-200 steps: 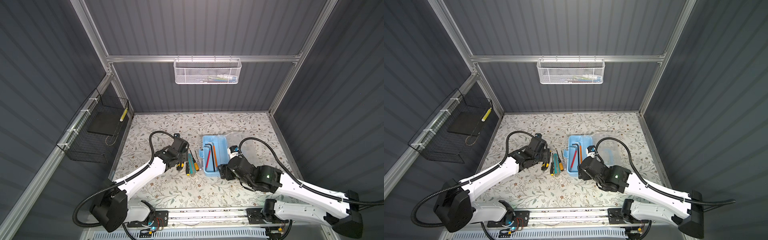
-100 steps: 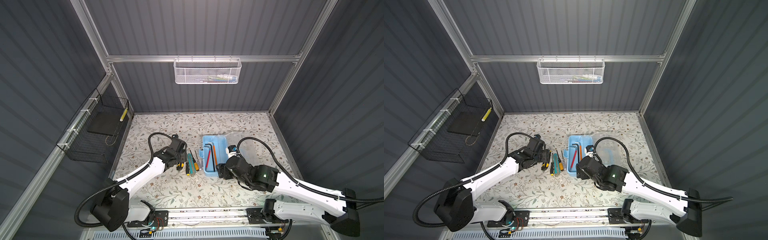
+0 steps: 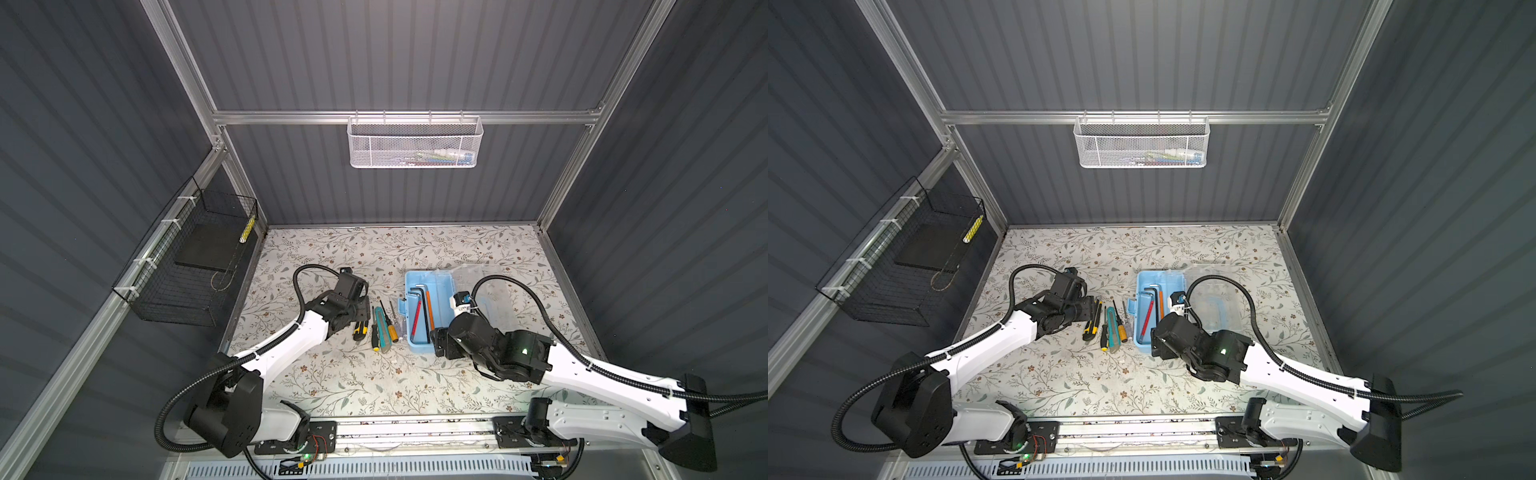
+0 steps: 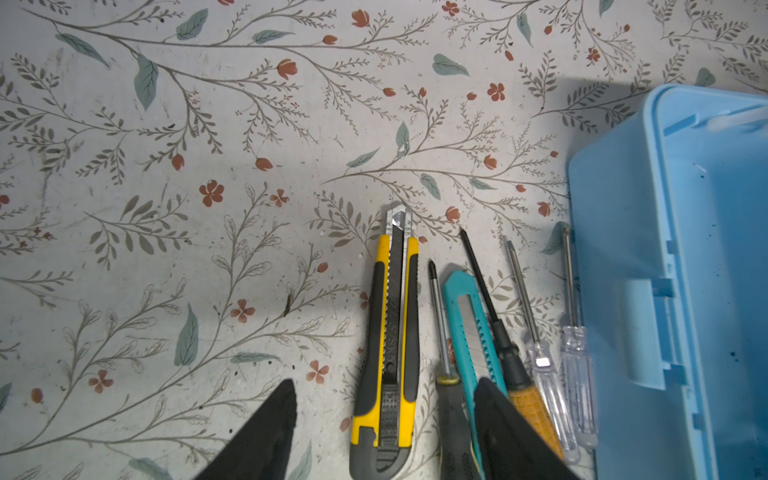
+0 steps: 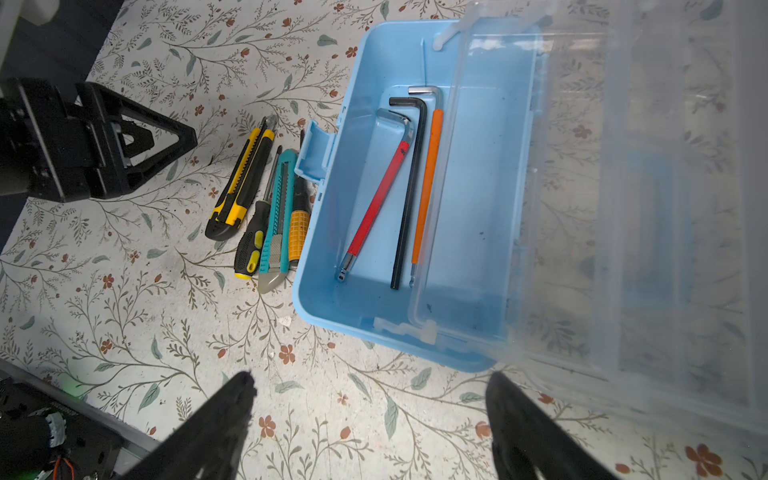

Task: Pack the tool kit
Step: 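Move the left gripper back over the yellow utility knife, then lower the left gripper and grasp the yellow utility knife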

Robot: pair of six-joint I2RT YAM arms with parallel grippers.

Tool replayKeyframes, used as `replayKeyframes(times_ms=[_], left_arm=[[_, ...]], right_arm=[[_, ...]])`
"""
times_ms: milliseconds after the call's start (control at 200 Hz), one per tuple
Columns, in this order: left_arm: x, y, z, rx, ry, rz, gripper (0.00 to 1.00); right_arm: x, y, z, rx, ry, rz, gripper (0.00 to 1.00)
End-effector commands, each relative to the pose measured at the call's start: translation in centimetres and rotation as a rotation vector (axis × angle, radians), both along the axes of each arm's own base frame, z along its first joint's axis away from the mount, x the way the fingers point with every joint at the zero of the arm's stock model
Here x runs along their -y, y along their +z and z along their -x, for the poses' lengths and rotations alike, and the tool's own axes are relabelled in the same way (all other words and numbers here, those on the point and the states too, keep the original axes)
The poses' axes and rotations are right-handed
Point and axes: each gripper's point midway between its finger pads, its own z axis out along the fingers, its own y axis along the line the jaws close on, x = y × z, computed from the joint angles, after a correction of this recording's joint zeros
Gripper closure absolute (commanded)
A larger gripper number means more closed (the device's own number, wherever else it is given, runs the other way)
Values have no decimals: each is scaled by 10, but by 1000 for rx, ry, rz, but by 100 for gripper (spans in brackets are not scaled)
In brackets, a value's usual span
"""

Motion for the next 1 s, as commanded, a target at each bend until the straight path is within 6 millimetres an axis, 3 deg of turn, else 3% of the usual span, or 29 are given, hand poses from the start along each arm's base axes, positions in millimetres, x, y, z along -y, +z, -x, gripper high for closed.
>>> replayKeyframes(times_ms=[0, 380, 800, 996], left_arm=[[-9, -12, 2, -25, 1, -20, 31], [-24, -39, -7, -66, 39, -43, 31], [8, -59, -16, -91, -48, 76, 32], [11, -74, -12, -130, -53, 67, 33]], right_arm=[[1, -8, -2, 5, -9, 24, 14], [-8, -18, -2, -25, 5, 19, 14], [-11, -26, -4, -39, 4, 32, 14], [-9, -26, -5, -36, -2, 28, 14]])
